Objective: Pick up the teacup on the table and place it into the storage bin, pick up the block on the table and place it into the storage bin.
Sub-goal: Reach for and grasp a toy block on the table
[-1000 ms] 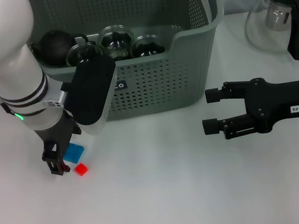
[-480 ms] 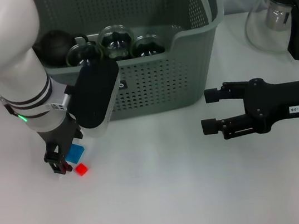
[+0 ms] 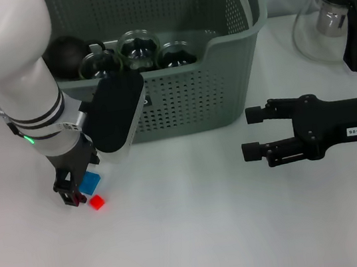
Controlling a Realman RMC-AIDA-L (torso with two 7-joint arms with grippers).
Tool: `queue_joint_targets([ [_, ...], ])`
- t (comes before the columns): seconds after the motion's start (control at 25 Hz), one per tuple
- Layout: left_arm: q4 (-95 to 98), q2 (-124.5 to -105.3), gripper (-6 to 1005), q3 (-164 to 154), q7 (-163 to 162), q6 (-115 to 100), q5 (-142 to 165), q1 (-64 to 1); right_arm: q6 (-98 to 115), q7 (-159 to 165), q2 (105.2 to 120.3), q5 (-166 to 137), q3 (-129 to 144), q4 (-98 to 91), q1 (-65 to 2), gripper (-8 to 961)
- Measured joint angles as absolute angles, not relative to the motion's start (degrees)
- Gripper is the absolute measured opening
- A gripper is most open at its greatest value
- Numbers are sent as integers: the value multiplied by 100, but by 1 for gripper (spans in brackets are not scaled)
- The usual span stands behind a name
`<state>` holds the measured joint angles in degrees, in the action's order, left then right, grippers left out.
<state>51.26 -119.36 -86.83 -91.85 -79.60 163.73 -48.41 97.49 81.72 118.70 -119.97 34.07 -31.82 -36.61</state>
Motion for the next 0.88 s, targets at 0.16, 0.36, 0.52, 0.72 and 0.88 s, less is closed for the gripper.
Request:
queue_joint_targets([
  [0.16,4976,-11930,768,-8665,-9173,-7918,16374,-4898,9747,8173,11874,-11997,3374,-3182,-3656,945],
  [0.36,4915,-11921,765,-8627,-9170,-7910,16374,-4936,9746,8174,11874,-11997,3357,-3182,-3661,945],
  [0.52,4847,-11915,625,-8633,-9163,-7908,16374,-4961,9746,8174,11874,-11997,3357,-3182,-3671,945],
  [0.72,4814,-11916,477,-8649,-9158,-7926,16374,-4970,9747,8172,11874,-11997,3352,-3182,-3674,945],
  [0.88,4808,-11918,479,-8647,-9158,-7945,16374,-4978,9747,8160,11874,-11997,3340,-3182,-3676,945],
])
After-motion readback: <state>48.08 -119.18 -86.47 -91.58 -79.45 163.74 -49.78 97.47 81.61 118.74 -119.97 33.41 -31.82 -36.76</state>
